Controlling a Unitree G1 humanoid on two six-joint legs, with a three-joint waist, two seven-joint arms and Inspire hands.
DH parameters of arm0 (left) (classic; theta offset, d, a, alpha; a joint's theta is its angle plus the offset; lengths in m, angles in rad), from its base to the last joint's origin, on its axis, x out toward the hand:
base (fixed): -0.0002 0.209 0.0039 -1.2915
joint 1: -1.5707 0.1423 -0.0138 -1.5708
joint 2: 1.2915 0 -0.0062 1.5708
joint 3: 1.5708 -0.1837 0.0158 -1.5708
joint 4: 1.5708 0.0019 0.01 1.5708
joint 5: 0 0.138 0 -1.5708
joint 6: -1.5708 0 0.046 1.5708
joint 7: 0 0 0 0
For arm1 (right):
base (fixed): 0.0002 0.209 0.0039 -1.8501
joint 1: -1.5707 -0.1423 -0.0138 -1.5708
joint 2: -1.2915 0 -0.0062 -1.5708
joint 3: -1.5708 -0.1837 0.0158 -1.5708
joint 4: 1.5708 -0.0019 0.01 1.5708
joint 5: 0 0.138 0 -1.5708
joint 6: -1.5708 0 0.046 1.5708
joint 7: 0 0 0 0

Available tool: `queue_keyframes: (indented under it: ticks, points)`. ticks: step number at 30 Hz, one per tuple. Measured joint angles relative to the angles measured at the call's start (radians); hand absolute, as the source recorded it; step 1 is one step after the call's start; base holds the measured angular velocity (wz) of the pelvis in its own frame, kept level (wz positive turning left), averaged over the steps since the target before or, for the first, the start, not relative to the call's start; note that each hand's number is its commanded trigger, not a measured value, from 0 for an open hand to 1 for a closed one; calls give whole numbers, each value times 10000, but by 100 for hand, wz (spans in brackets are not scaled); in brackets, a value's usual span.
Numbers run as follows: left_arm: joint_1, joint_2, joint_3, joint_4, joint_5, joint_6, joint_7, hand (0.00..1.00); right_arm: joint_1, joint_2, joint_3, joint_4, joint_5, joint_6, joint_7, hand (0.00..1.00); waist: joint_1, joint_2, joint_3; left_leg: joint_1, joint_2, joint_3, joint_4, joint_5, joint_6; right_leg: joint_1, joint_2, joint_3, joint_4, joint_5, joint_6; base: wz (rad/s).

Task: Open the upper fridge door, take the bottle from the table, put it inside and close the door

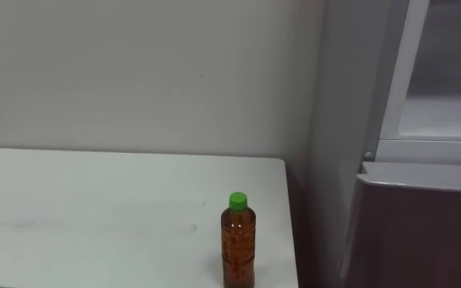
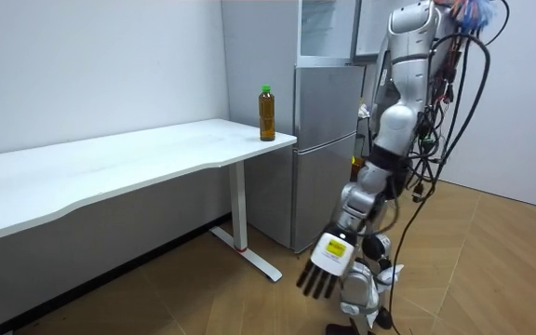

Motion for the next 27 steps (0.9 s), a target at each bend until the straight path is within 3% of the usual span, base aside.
queue_keyframes:
  ticks: [6,11,16,24,27]
  points:
    - [-457,33,-491,93,528,4,-575,0,-83,73,-23,-2,27,-80,-24,0,-353,-54,1,20,34,319,-142,-2,-4,-190,90,389,-131,97,-3,-18]
    - [-489,53,-463,88,524,-1,-802,0,-182,139,-188,-51,-94,-80,-20,0,-401,-62,-2,-25,45,519,-255,-7,-13,-497,202,897,-62,148,-16,-21]
    - [-450,51,-433,130,535,-69,-953,0,-170,137,-187,-170,-101,-79,25,0,-369,-57,0,36,44,488,-275,-33,-37,-484,241,1033,21,150,-23,-8]
    - [-456,112,-374,287,515,-176,-1226,0,-135,112,81,-2163,-1439,-4,204,0,-267,-77,-8,-3,43,494,-210,-36,-31,-561,205,1080,20,138,-46,-2]
    - [-472,129,-403,261,515,-194,-1384,0,-224,70,447,-3924,-1754,114,343,0,-159,-78,2,-41,49,494,-174,-32,-26,-605,208,1162,39,144,-55,-1]
